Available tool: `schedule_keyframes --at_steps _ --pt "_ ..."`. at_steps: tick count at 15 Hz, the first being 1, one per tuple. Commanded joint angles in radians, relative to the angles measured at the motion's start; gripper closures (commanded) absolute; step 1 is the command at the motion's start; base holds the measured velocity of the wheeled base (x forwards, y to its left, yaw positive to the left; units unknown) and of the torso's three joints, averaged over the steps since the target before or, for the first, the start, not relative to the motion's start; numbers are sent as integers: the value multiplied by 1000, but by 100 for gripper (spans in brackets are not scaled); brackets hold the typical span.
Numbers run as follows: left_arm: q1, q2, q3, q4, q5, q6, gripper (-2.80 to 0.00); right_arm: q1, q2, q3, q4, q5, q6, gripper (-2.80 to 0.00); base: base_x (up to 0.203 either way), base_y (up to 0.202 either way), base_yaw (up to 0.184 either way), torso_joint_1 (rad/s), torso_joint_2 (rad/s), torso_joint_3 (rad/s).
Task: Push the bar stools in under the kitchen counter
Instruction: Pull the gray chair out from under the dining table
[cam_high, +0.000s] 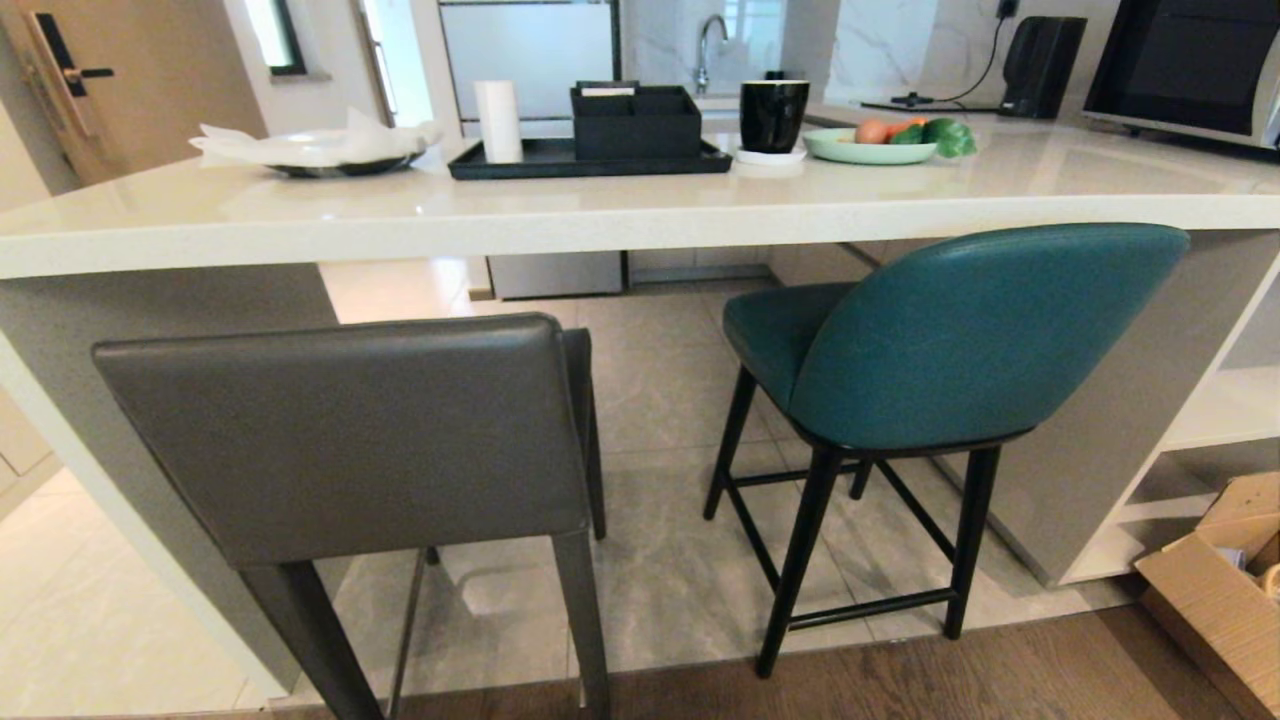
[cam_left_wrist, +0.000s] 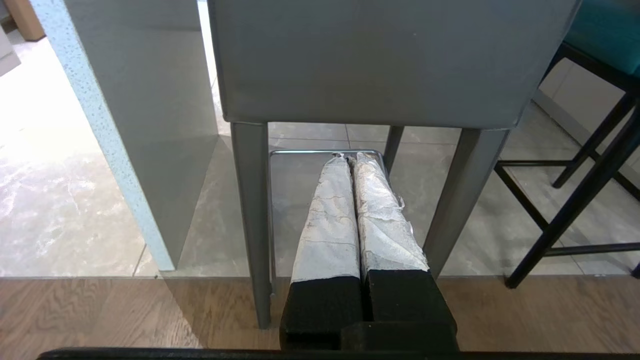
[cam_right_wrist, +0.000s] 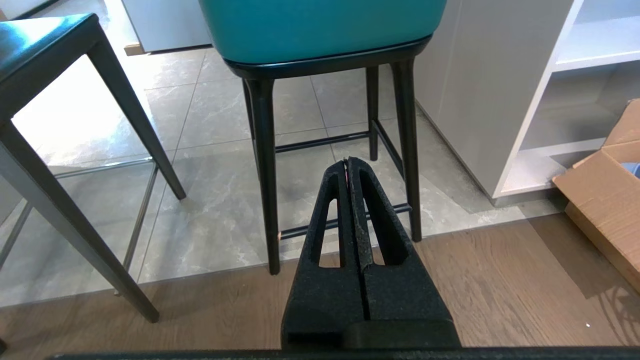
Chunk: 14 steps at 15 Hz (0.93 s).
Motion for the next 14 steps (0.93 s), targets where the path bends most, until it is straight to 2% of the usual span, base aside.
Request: schedule_keyframes --at_steps 1,12,14 --pt "0 1 0 -1 0 -1 0 0 1 0 0 -1 0 0 0 0 0 0 0 0" --pt "0 1 0 -1 0 -1 0 0 1 0 0 -1 0 0 0 0 0 0 0 0" --pt "0 1 0 -1 0 -1 0 0 1 0 0 0 0 0 5 79 -8 2 5 -1"
